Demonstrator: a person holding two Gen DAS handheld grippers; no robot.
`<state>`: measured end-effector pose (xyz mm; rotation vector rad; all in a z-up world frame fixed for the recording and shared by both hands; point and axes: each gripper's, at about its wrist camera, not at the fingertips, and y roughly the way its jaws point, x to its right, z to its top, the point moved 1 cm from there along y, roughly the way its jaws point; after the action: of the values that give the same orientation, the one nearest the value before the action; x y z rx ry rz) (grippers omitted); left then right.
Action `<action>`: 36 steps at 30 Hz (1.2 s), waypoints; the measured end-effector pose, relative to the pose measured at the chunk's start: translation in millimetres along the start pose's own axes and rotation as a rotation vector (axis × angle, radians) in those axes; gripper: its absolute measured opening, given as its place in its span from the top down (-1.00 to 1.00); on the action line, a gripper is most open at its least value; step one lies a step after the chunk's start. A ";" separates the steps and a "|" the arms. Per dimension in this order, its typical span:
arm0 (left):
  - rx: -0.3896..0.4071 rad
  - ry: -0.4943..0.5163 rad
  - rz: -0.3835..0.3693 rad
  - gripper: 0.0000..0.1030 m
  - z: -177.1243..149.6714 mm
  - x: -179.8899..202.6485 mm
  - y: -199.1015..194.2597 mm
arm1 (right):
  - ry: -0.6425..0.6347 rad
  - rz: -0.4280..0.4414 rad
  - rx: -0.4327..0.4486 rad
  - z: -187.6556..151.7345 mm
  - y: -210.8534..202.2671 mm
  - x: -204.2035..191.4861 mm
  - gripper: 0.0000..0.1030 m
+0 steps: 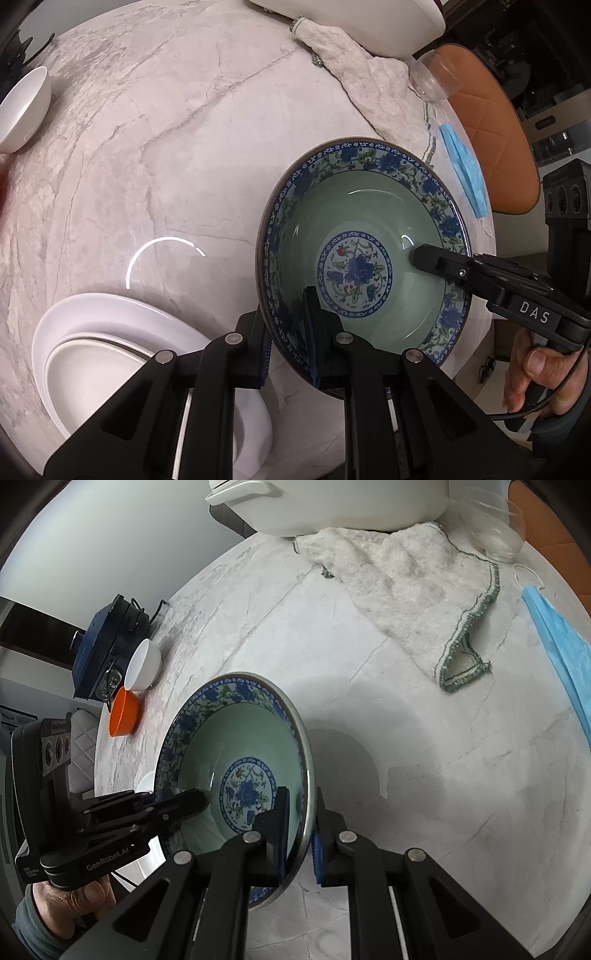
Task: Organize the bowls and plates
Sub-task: 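Carry the patterned bowl with both tools beside the plate stack, set it down, open both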
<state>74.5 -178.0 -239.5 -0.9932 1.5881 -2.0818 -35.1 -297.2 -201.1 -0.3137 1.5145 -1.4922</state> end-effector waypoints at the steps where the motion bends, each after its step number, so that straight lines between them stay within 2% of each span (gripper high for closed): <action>1: -0.005 0.001 0.000 0.72 -0.9 1.2 2.7 | -0.001 -0.005 -0.005 -2.2 0.5 2.1 0.75; 15: -0.038 0.006 0.010 0.68 -9.7 10.4 47.0 | -0.013 -0.063 -0.039 -19.0 13.7 26.8 0.76; 28: -0.037 0.001 0.000 0.61 -7.1 12.4 54.7 | -0.028 -0.065 -0.043 -20.5 16.3 34.9 0.76; 30: -0.041 0.000 -0.005 0.45 -7.5 12.7 56.6 | -0.019 -0.063 -0.051 -20.4 18.1 35.4 0.68; 31: -0.039 0.000 -0.011 0.13 -7.5 14.8 57.6 | -0.013 -0.066 -0.054 -20.2 18.9 35.8 0.67; 32: -0.037 -0.002 -0.010 -0.40 -8.1 16.0 56.8 | -0.004 -0.064 -0.054 -20.4 19.1 36.7 0.63; 33: -0.026 -0.004 -0.015 -0.54 -8.9 17.0 54.2 | 0.000 -0.057 -0.052 -20.6 18.8 36.7 0.51; 34: -0.013 -0.004 -0.024 -0.58 -9.9 16.2 50.5 | -0.001 -0.052 -0.049 -21.0 17.6 36.4 0.39; 35: -0.009 -0.004 -0.027 -0.58 -10.1 16.8 48.2 | -0.004 -0.055 -0.041 -21.1 15.9 35.5 0.09; 36: -0.008 -0.003 -0.025 -0.58 -10.1 17.2 46.4 | -0.007 -0.057 -0.033 -20.8 14.2 34.5 -0.10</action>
<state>48.8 -196.6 -278.8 -1.0242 1.5915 -2.0907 -62.4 -306.4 -232.6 -0.3844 1.5376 -1.5106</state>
